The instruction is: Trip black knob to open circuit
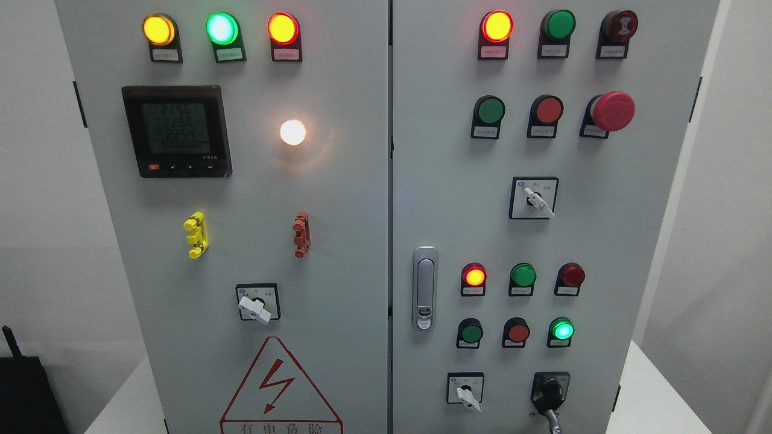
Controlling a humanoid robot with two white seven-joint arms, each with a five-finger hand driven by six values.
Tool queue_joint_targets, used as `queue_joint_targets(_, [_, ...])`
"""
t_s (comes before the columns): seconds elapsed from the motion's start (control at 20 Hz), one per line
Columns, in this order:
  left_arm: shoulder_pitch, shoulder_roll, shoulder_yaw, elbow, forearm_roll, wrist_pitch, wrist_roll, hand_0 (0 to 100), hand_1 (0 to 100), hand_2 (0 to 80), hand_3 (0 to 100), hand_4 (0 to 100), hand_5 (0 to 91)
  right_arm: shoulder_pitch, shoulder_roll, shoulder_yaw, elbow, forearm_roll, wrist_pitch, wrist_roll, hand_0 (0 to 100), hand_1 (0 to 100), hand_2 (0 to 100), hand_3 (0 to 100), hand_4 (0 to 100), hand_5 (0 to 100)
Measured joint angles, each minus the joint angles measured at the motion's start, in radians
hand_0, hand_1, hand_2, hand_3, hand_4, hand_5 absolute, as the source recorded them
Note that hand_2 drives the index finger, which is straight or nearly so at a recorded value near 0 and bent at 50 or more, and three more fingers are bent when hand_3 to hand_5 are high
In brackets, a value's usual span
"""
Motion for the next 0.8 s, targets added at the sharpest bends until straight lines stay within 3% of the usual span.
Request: queue_joint_targets(0.8, [0.0,0.0,0.0,0.0,0.0,0.0,0.0,12,39,0.0,0,0,0.0,0.0,-0.005,-0.003,0.0,-0.005,0.0,0.0,95,97,0,100,100,94])
